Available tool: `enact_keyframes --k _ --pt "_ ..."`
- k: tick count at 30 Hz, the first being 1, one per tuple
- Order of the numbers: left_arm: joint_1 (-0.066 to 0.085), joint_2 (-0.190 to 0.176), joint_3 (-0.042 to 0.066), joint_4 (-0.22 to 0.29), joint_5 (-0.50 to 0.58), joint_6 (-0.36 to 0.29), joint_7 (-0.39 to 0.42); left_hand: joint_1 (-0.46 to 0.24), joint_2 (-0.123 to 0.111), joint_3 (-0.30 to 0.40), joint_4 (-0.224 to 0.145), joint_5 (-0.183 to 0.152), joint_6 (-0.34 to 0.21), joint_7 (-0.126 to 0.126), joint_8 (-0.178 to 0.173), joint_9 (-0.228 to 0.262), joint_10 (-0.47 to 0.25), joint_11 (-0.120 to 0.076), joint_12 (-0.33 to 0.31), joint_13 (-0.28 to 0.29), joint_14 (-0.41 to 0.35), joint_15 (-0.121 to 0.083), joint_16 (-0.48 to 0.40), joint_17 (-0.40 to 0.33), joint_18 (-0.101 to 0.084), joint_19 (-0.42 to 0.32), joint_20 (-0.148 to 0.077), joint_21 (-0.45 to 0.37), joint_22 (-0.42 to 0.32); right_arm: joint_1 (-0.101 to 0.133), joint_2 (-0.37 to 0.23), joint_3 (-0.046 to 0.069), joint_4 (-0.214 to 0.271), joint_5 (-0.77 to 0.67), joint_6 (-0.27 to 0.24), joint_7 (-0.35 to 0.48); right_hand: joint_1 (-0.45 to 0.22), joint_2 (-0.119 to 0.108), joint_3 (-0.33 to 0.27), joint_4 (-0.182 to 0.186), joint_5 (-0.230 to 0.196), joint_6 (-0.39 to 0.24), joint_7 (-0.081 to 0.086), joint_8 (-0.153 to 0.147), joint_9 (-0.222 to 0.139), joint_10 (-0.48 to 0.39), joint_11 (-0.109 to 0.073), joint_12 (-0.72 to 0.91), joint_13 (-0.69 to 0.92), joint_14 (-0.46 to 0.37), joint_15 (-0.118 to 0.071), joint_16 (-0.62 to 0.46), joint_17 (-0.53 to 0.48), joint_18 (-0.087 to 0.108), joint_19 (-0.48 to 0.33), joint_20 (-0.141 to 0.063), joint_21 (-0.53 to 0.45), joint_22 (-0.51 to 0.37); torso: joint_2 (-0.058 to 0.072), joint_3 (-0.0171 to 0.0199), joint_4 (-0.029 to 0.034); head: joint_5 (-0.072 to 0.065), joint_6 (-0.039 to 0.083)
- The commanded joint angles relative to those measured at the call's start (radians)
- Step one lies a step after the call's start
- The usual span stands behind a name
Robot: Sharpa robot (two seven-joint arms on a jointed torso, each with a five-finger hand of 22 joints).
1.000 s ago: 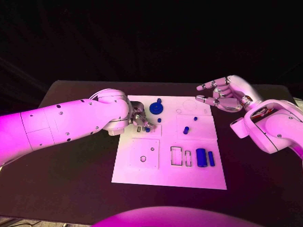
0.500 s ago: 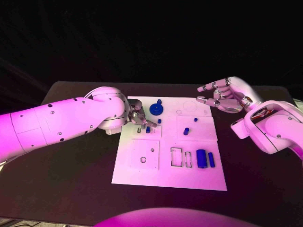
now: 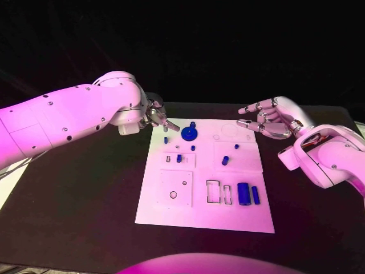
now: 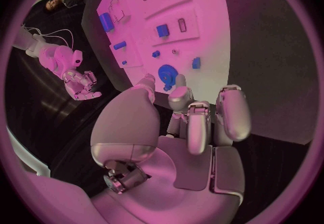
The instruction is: Assemble the parts on the task board
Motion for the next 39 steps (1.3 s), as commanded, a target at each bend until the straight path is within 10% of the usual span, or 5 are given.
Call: enact_keyframes --k 1,16,39 --pt "0.009 0.03 -0.004 -0.064 0.02 0.076 0.005 0.007 0.018 -0.01 0.002 0.001 0.01 0.004 -0.008 -0.012 0.002 0.004 0.002 0.002 0.105 0.009 0.003 0.263 0.012 0.003 0.01 -0.002 0.003 -0.001 0.003 0.0 -0.002 0.0 0.013 0.003 0.006 0.003 -0.004 0.0 0.006 0.003 0.001 0.003 0.001 -0.007 0.003 -0.004 -0.001 0.065 0.003 -0.004 0.099 0.005 -0.006 0.002 -0.007 -0.001 0.0 0.0 0.0006 0.005 0.002" --pt "0.014 0.126 -0.036 -0.249 -0.005 0.116 0.003 0.018 0.052 -0.049 0.0 0.003 0.072 -0.015 0.019 -0.03 0.016 -0.011 0.02 0.011 0.105 -0.002 0.003 0.263 0.009 0.012 0.003 0.006 0.018 -0.001 0.01 0.0 -0.005 0.0 0.016 0.005 0.006 0.004 -0.005 0.0 0.006 0.003 0.001 0.002 0.001 -0.006 0.003 -0.002 0.0 0.065 0.003 -0.004 0.099 0.005 -0.006 0.002 -0.007 -0.001 0.0 -0.0001 0.001 0.013 -0.002" --pt "0.0 0.172 -0.055 -0.306 -0.004 0.184 0.005 0.032 0.065 -0.055 -0.001 0.004 0.086 -0.023 0.036 -0.027 0.02 -0.018 0.026 0.015 0.105 -0.008 0.003 0.263 0.008 0.015 -0.002 0.009 0.024 -0.002 0.016 0.0 -0.007 0.005 0.027 0.01 0.01 0.012 -0.003 0.0 0.009 0.003 0.001 0.002 0.001 -0.007 0.003 -0.003 -0.001 0.065 0.003 -0.006 0.097 0.006 -0.008 0.002 -0.01 -0.005 0.0 -0.0003 0.0 0.015 -0.008"
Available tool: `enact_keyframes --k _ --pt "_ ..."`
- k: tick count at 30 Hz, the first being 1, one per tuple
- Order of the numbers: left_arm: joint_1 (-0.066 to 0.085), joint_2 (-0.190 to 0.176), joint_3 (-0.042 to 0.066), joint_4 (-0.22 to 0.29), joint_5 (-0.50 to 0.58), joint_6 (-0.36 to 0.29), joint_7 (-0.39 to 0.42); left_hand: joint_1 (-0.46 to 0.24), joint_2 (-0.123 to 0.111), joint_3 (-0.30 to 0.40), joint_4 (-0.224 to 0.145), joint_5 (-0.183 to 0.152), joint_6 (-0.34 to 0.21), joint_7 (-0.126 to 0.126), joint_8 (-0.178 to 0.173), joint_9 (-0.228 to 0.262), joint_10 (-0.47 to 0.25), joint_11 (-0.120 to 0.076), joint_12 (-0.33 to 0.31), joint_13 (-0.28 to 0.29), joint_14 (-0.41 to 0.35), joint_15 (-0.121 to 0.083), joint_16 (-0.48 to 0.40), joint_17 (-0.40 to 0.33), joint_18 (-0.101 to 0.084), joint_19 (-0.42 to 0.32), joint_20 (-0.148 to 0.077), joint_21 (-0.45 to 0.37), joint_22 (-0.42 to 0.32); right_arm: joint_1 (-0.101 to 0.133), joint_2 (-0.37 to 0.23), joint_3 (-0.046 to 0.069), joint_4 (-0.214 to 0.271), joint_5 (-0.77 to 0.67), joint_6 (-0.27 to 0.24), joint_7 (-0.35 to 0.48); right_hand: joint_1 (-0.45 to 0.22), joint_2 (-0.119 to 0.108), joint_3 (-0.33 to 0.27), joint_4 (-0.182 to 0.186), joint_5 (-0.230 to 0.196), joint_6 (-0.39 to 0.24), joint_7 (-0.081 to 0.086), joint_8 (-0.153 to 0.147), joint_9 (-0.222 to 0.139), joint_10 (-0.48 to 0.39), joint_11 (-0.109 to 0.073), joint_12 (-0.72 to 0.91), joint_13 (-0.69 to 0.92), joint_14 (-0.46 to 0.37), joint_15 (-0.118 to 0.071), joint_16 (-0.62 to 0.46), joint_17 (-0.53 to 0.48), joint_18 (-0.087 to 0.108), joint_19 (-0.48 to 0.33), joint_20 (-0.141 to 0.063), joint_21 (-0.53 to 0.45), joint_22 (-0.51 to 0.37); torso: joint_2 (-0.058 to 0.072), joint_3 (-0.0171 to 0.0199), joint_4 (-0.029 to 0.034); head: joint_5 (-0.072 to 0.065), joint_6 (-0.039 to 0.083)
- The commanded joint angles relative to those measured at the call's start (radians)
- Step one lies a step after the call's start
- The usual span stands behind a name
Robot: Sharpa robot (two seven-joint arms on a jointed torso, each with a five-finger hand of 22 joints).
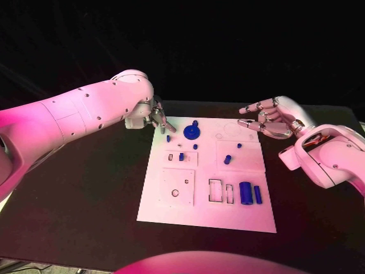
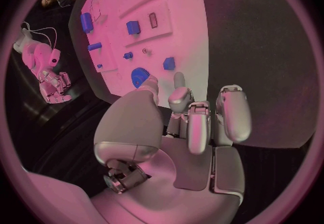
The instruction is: Assemble the parts on the task board
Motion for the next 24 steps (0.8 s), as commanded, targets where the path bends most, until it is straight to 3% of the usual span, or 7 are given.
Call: enact_keyframes --k 1,9,24 --pt "-0.004 0.006 -0.001 -0.004 -0.003 0.047 0.004 0.006 0.006 -0.006 -0.001 0.004 0.007 0.001 0.005 0.001 0.003 -0.008 0.007 0.001 0.105 -0.008 0.003 0.263 0.008 0.005 -0.006 0.005 0.002 -0.001 0.002 0.0 0.0 0.001 0.017 0.008 0.003 0.004 -0.003 0.0 0.003 0.003 0.001 0.002 0.001 -0.007 0.003 -0.003 -0.001 0.065 0.003 -0.006 0.096 0.006 -0.008 0.002 -0.006 -0.001 -0.001 0.0 -0.0002 0.001 -0.001" --pt "-0.014 0.013 -0.004 -0.012 -0.003 0.055 0.004 0.023 0.016 -0.003 -0.003 0.005 0.007 -0.001 0.011 0.002 0.004 -0.01 0.009 0.002 0.105 -0.01 0.003 0.263 0.007 0.006 -0.009 0.007 0.005 -0.001 0.002 0.0 -0.002 0.001 0.018 0.009 0.004 0.005 -0.003 -0.001 0.003 0.003 0.001 0.002 0.001 -0.007 0.003 -0.002 -0.001 0.065 0.003 -0.006 0.096 0.006 -0.008 0.002 -0.006 -0.001 0.0 -0.0005 -0.0005 -0.002 -0.003" --pt "-0.016 0.016 -0.004 -0.011 -0.003 0.055 0.012 0.036 0.023 0.0 -0.003 0.006 0.011 -0.004 0.02 0.005 0.008 -0.013 0.013 0.004 0.105 -0.012 0.003 0.263 0.006 0.009 -0.01 0.009 0.009 -0.001 0.005 0.0 -0.004 0.001 0.02 0.008 0.006 0.006 -0.002 -0.001 0.004 0.003 0.001 0.002 0.001 -0.007 0.003 -0.003 -0.002 0.065 0.003 -0.007 0.096 0.006 -0.008 0.002 -0.007 -0.002 -0.001 0.001 -0.0005 0.0 -0.006"
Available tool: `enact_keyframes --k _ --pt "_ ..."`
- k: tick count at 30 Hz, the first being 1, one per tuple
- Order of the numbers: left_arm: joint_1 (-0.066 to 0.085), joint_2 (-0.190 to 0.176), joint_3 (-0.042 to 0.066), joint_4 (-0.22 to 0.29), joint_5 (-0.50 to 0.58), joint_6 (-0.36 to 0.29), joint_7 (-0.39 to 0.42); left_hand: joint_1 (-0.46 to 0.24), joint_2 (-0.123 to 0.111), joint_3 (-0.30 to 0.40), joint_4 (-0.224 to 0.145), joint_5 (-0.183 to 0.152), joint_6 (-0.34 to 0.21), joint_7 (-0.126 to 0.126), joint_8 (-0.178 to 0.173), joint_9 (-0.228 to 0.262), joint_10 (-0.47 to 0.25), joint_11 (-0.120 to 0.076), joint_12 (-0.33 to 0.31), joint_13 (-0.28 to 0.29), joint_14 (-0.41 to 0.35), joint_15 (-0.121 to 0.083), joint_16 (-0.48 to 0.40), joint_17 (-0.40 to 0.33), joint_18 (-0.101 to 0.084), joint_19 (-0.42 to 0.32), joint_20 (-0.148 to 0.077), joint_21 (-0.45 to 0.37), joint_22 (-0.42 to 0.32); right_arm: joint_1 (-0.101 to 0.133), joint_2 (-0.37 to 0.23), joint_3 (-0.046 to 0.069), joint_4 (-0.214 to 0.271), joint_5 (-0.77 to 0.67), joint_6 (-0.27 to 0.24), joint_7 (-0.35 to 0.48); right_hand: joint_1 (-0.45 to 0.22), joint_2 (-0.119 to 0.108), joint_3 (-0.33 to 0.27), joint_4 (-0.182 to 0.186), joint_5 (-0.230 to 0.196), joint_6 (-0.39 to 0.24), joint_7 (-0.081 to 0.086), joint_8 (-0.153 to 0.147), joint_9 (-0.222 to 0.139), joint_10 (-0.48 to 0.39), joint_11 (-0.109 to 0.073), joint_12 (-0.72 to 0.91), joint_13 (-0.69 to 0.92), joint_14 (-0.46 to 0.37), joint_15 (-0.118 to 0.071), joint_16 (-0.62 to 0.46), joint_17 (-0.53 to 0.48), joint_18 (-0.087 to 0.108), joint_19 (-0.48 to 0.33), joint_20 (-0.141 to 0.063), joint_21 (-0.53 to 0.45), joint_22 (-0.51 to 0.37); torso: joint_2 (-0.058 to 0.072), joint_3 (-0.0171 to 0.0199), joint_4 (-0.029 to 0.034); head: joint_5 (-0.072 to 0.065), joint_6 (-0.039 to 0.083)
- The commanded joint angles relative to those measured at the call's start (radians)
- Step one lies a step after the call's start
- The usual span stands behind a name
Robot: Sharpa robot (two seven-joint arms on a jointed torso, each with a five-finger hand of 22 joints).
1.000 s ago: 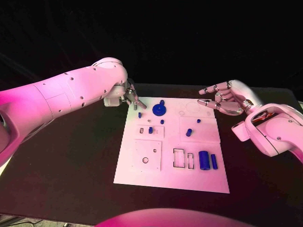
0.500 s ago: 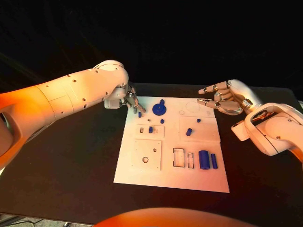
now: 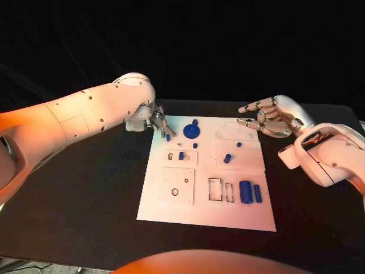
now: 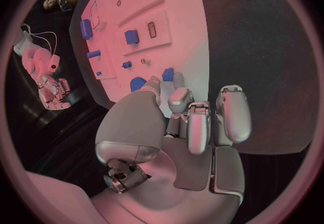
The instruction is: Assemble the parts on the task board
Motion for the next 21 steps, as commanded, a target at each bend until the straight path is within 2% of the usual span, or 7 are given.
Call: enact_keyframes --k 1,7,11,16,21 --pt "-0.001 0.004 0.0 0.0 -0.002 0.016 0.01 0.015 0.001 0.002 -0.004 0.006 0.007 -0.001 0.006 0.002 0.001 -0.006 0.002 0.001 0.105 -0.006 0.003 0.263 0.006 0.002 -0.004 0.005 0.001 -0.001 0.002 0.0 -0.001 -0.002 0.014 0.008 0.005 0.006 -0.002 -0.001 0.004 0.003 0.001 0.002 0.001 -0.007 0.003 -0.003 -0.001 0.065 0.003 -0.007 0.096 0.006 -0.005 -0.001 -0.007 -0.001 0.0 0.0003 -0.0004 0.002 -0.001" --pt "-0.001 0.005 0.0 -0.002 0.004 -0.006 0.012 0.078 0.03 0.041 -0.02 0.009 -0.002 -0.006 0.014 0.004 0.0 -0.011 0.001 -0.003 0.105 -0.01 0.003 0.263 0.007 0.002 -0.008 0.004 0.001 -0.002 0.002 0.0 -0.001 -0.001 0.016 0.007 0.005 0.006 -0.002 -0.001 0.004 0.003 0.001 0.002 0.001 -0.007 0.003 -0.003 -0.001 0.065 0.003 -0.007 0.096 0.006 -0.005 -0.001 -0.007 -0.001 0.0 0.0001 -0.0007 0.002 0.0" --pt "-0.001 0.007 0.0 -0.004 0.008 -0.03 0.014 0.173 0.054 0.122 -0.063 0.012 -0.022 -0.012 0.011 0.002 -0.007 -0.017 -0.008 -0.01 0.105 -0.016 0.003 0.263 0.008 0.0 -0.013 0.0 -0.002 -0.002 0.002 0.0 -0.002 -0.001 0.019 0.005 0.005 0.006 -0.002 -0.001 0.004 0.003 0.001 0.002 0.001 -0.007 0.003 -0.003 -0.001 0.065 0.003 -0.007 0.096 0.006 -0.005 -0.001 -0.007 -0.001 0.0 -0.0002 -0.0007 0.001 -0.001" --pt "-0.002 0.011 0.0 -0.008 0.01 -0.032 0.018 0.222 0.021 0.231 -0.092 0.011 -0.033 -0.009 0.014 0.0 -0.011 -0.015 -0.017 -0.018 0.105 -0.015 0.003 0.263 0.007 -0.001 -0.015 -0.002 -0.001 -0.002 0.002 0.0 -0.002 -0.002 0.023 0.003 0.007 0.007 -0.002 -0.002 0.004 0.003 0.002 0.002 0.001 -0.007 0.003 -0.004 -0.002 0.065 0.003 -0.007 0.096 0.006 -0.004 -0.001 -0.007 -0.001 0.0 0.0001 -0.0011 0.0 -0.003" --pt "-0.005 0.013 0.0 -0.01 0.011 -0.013 0.026 0.238 -0.026 0.366 -0.127 0.011 -0.041 -0.003 0.025 0.003 -0.01 -0.011 -0.024 -0.027 0.105 -0.011 0.003 0.263 0.007 -0.001 -0.012 -0.004 0.0 -0.002 0.002 0.0 -0.001 -0.002 0.026 0.003 0.007 0.007 -0.002 -0.002 0.004 0.003 0.002 0.002 0.001 -0.007 0.003 -0.004 -0.002 0.065 0.003 -0.007 0.096 0.006 -0.004 -0.001 -0.007 -0.001 -0.001 0.0 -0.0002 -0.001 -0.006"
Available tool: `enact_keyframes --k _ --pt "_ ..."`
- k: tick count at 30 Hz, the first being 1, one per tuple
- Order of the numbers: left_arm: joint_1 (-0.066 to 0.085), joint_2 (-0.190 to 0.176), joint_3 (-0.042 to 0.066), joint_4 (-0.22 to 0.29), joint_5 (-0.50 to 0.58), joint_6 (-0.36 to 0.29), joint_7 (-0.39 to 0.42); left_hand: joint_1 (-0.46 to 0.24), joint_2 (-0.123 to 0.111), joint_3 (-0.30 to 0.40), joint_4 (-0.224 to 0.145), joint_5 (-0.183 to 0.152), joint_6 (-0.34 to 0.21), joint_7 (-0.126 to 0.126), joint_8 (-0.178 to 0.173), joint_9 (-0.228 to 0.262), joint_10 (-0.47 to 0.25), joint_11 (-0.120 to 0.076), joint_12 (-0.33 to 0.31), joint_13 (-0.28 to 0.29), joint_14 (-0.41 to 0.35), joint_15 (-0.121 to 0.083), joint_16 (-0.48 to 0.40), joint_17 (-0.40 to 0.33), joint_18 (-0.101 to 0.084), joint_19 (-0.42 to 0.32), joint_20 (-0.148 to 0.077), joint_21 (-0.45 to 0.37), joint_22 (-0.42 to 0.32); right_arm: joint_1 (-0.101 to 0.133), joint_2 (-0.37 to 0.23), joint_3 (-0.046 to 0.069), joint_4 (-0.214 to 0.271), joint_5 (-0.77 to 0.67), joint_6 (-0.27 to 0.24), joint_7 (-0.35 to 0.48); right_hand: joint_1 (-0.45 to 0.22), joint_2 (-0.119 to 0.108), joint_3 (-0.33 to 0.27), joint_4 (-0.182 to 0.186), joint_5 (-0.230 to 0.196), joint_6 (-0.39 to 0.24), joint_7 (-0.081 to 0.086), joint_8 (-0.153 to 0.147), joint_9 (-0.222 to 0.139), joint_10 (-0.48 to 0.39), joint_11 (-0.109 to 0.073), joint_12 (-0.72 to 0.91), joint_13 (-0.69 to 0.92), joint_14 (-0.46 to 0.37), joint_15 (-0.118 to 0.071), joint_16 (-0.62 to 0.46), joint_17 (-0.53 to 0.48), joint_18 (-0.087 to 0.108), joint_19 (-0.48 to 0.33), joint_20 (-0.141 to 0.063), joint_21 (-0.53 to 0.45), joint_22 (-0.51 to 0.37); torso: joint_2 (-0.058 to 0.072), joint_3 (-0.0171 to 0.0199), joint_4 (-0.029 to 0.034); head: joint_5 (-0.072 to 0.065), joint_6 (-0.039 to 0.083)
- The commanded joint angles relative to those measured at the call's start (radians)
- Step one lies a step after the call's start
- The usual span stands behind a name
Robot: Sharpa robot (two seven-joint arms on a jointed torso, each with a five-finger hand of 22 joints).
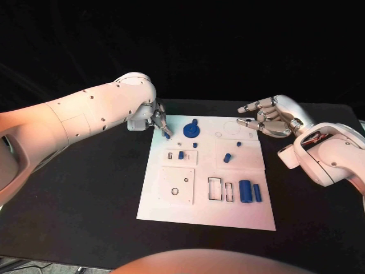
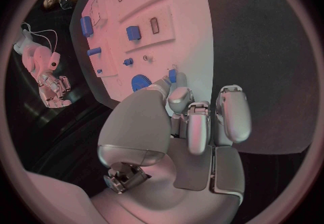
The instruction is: Assemble the parts on the task board
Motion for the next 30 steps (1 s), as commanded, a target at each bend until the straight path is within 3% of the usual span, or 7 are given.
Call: enact_keyframes --k 1,4,13,24,30 --pt "-0.003 0.004 -0.001 0.0 0.007 0.012 0.02 0.001 -0.034 0.137 -0.066 0.004 -0.009 0.002 0.011 0.007 -0.001 0.005 -0.006 -0.005 0.105 -0.001 0.003 0.263 0.007 -0.001 -0.004 -0.004 0.002 -0.001 0.001 0.0 0.0 -0.002 0.019 0.003 0.003 0.003 -0.002 -0.002 0.004 0.003 0.002 0.002 0.001 -0.007 0.003 -0.004 -0.002 0.065 0.003 -0.003 0.096 0.006 -0.004 -0.001 -0.007 -0.001 0.0 -0.0002 0.0007 -0.001 -0.002" --pt "-0.004 0.003 -0.001 0.001 0.007 0.014 0.024 -0.029 -0.068 0.223 -0.08 0.001 -0.013 0.006 0.026 0.015 0.003 0.004 -0.007 -0.008 0.105 -0.001 0.003 0.263 0.007 -0.001 0.0 -0.005 0.004 -0.001 0.001 0.0 0.001 -0.002 0.02 0.003 0.003 0.003 -0.002 -0.002 0.004 0.003 0.002 0.002 0.001 -0.007 0.003 -0.004 -0.002 0.065 0.003 -0.003 0.096 0.006 -0.004 -0.001 -0.007 -0.001 -0.001 0.0 0.0007 -0.001 -0.003" --pt "-0.006 -0.02 -0.001 0.035 0.007 -0.041 0.065 -0.054 -0.11 0.306 -0.119 -0.001 -0.016 0.004 0.045 0.024 0.012 0.005 -0.002 -0.007 0.105 0.0 0.003 0.263 0.006 0.002 0.0 -0.002 0.011 -0.001 0.001 0.0 0.0 -0.002 0.022 0.003 0.005 0.004 -0.002 -0.003 0.006 0.003 0.002 0.002 0.001 -0.007 0.003 -0.002 -0.001 0.064 0.003 -0.004 0.095 0.006 -0.005 -0.001 -0.008 -0.002 -0.002 0.0005 0.0014 -0.001 -0.002" --pt "-0.006 -0.108 -0.002 0.17 0.007 -0.149 0.097 -0.063 -0.163 0.371 -0.166 0.007 0.005 0.005 0.048 0.018 0.043 0.004 0.024 0.019 0.105 0.0 0.003 0.263 0.0 0.016 0.0 0.016 0.037 -0.001 -0.001 0.0 0.0 -0.001 0.022 0.002 0.005 0.005 -0.002 -0.003 0.007 0.003 0.002 0.002 0.001 -0.007 0.003 -0.002 -0.001 0.064 0.003 -0.004 0.095 0.006 -0.005 -0.001 -0.008 -0.002 -0.006 0.0013 0.0051 0.002 -0.003" --pt "-0.018 -0.177 -0.004 0.28 0.005 -0.195 0.102 -0.068 -0.177 0.388 -0.178 0.016 0.02 0.005 0.042 0.011 0.054 0.004 0.032 0.029 0.105 0.0 0.003 0.263 -0.002 0.023 0.0 0.024 0.049 -0.002 0.0 -0.001 -0.002 -0.001 0.022 0.002 0.003 0.007 -0.002 -0.001 0.008 0.003 0.002 0.002 0.001 -0.007 0.003 -0.002 -0.001 0.064 0.003 -0.004 0.095 0.006 -0.005 -0.002 -0.008 -0.002 -0.006 0.0014 0.0055 0.008 -0.007"
